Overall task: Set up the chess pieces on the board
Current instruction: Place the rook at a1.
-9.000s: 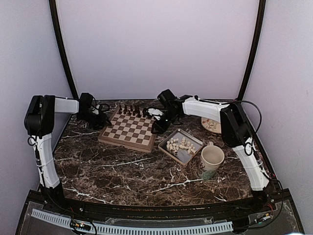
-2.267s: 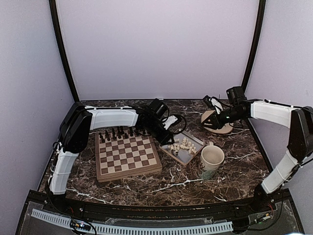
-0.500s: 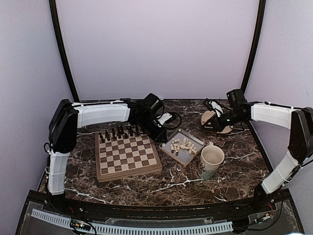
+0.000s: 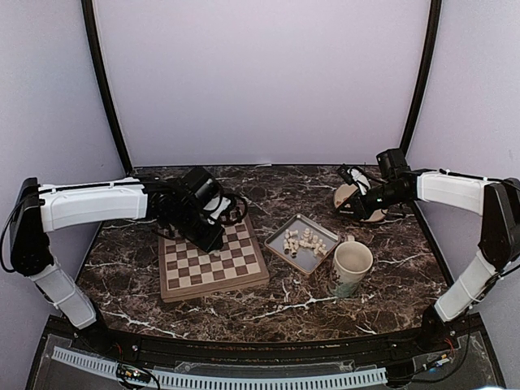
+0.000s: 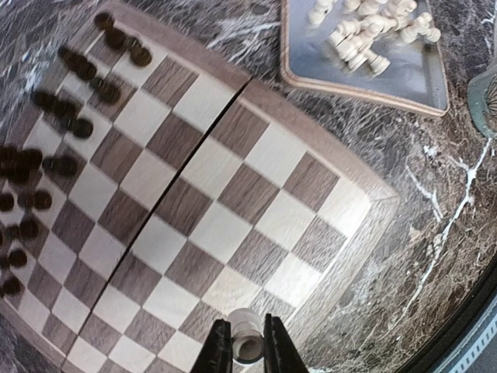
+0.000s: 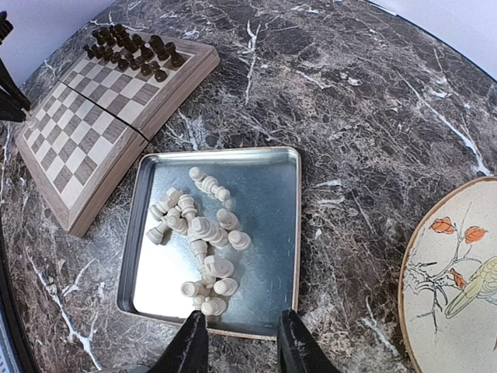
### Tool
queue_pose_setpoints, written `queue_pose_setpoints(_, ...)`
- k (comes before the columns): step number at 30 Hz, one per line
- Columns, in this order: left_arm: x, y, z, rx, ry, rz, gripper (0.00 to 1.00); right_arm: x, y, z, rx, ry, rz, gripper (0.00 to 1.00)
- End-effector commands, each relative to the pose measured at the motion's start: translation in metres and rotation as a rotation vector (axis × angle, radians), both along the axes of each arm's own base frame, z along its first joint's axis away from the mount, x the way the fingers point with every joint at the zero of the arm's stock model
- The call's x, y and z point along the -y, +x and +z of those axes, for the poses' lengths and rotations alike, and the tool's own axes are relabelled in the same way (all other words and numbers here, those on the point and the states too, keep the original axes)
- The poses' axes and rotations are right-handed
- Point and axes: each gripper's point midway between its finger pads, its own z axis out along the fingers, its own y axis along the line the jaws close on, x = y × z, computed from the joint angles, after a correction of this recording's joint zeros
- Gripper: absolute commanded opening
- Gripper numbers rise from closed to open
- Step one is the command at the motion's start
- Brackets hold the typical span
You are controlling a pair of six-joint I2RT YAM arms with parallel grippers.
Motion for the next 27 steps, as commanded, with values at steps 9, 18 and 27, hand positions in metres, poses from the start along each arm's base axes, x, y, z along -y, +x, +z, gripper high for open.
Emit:
queue_pose_setpoints(9, -0.087, -0.053, -0.025, -0.104, 0.069, 0.388, 0.01, -0.005, -0.002, 0.009, 0.032, 0.026, 0.018, 0.31)
queue_pose_setpoints(18, -0.121, -0.070, -0.033, -0.115, 0.155, 0.482, 0.02, -0.005, -0.002, 0.008, 0.026, 0.027, 0.019, 0.31)
queue_pose_setpoints(27, -0.135, -0.082, -0.049, -0.153, 0.182, 0.521, 0.02, -0.006, -0.003, 0.004, 0.018, 0.026, 0.024, 0.31)
